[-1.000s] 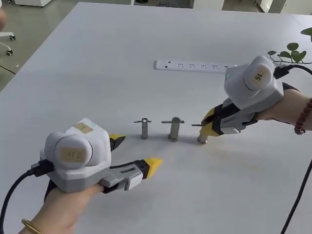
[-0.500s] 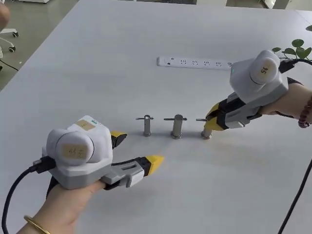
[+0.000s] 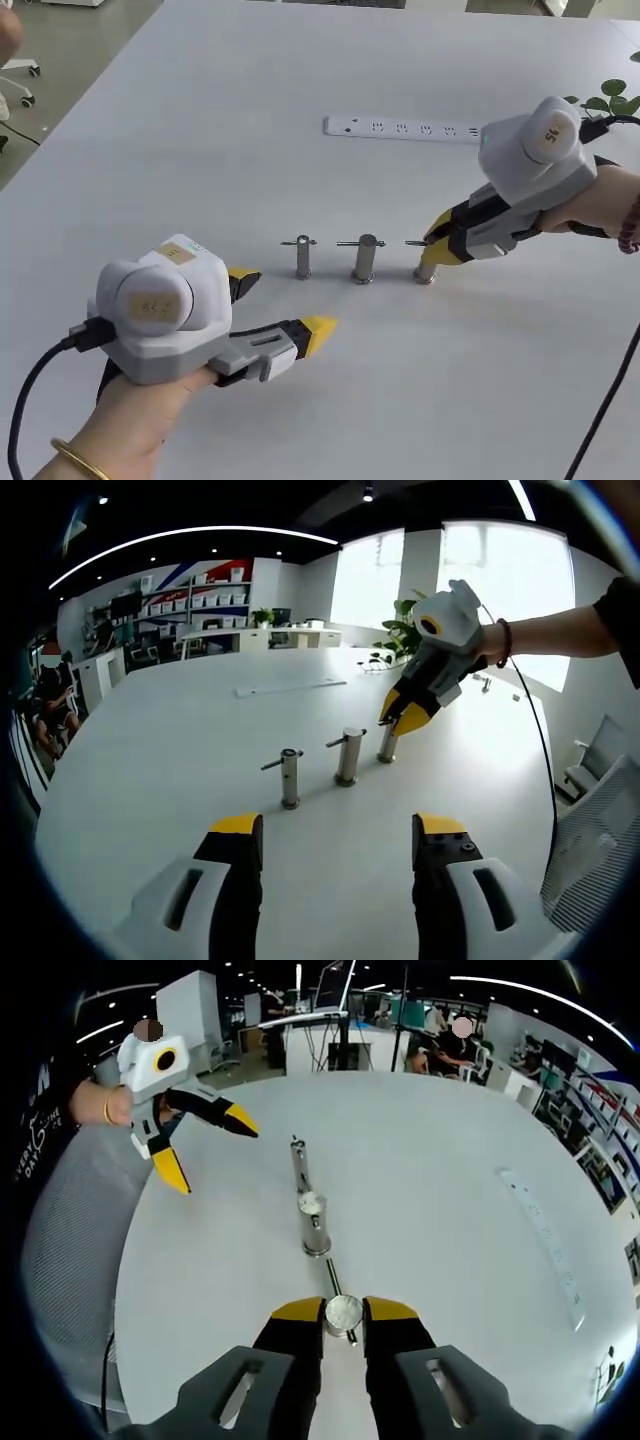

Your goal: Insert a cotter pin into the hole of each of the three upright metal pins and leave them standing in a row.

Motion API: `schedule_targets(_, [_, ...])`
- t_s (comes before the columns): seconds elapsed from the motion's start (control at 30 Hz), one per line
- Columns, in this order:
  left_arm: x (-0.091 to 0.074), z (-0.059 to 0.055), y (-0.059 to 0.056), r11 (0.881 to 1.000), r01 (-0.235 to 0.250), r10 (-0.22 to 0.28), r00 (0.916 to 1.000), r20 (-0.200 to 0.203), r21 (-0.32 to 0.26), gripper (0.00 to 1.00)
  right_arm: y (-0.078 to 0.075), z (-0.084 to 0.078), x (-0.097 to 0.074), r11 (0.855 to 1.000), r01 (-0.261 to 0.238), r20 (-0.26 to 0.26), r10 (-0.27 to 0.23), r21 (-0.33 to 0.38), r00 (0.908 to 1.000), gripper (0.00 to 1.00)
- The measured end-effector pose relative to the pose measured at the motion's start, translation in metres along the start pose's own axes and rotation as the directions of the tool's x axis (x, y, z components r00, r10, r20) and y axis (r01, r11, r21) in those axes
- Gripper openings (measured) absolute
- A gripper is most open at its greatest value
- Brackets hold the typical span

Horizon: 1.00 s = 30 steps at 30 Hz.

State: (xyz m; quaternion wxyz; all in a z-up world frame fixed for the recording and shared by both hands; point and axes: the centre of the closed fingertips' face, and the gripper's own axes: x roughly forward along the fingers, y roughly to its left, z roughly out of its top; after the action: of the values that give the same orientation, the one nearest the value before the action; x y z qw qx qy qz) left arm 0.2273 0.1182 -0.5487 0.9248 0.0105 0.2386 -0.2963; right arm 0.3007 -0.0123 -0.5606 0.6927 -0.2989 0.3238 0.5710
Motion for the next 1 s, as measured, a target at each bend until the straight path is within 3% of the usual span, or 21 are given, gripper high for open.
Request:
schedule_targets(0.23, [-0.001,0.002,0.003,1.000,-0.008,0.008,1.0000,-0.001,0.000,0.63,-0.002,0.003,-0.003,0.999,0.020,0.016,-0.021,0.030,0.9997,0.21])
schedule_targets(0.37, [-0.004,0.006,0.006,1.000,-0.018,0.018,0.9998,0.005,-0.002,0.64,-0.001,0.003,-0.006,0.992,0.067,0.030,-0.070,0.106,0.9971,0.31])
schedule_targets(0.5, [-0.009,0.010,0.010,1.000,-0.030,0.030,0.9995,0.013,-0.002,0.65,0.008,0.005,-0.012,0.978,0.106,0.075,-0.121,0.179,0.9898,0.36])
schedule_targets(0.6, [-0.011,0.011,0.012,0.999,-0.040,0.040,0.9991,0.012,-0.007,0.68,0.009,0.004,-0.020,0.951,0.176,0.088,-0.204,0.255,0.9751,0.41])
schedule_targets(0.73, [-0.014,0.011,0.012,0.999,-0.050,0.050,0.9987,0.001,-0.011,0.70,0.019,0.008,-0.030,0.912,0.205,0.112,-0.260,0.355,0.9591,0.44])
schedule_targets(0.8, [-0.015,0.012,0.012,0.999,-0.052,0.052,0.9987,0.000,-0.012,0.70,0.023,0.009,-0.038,0.887,0.240,0.119,-0.308,0.395,0.9438,0.46])
schedule_targets(0.83, [-0.016,0.014,0.012,0.998,-0.057,0.057,0.9983,0.003,-0.008,0.69,0.028,0.013,-0.040,0.874,0.239,0.149,-0.328,0.423,0.9329,0.47])
schedule_targets(0.93, [-0.019,0.016,0.009,0.998,-0.059,0.060,0.9982,0.008,-0.009,0.69,0.037,0.014,-0.042,0.843,0.239,0.157,-0.352,0.482,0.9229,0.52])
schedule_targets(1.0, [-0.020,0.018,0.008,0.998,-0.060,0.060,0.9980,0.016,-0.016,0.69,0.042,0.017,-0.045,0.825,0.245,0.185,-0.382,0.509,0.9053,0.54])
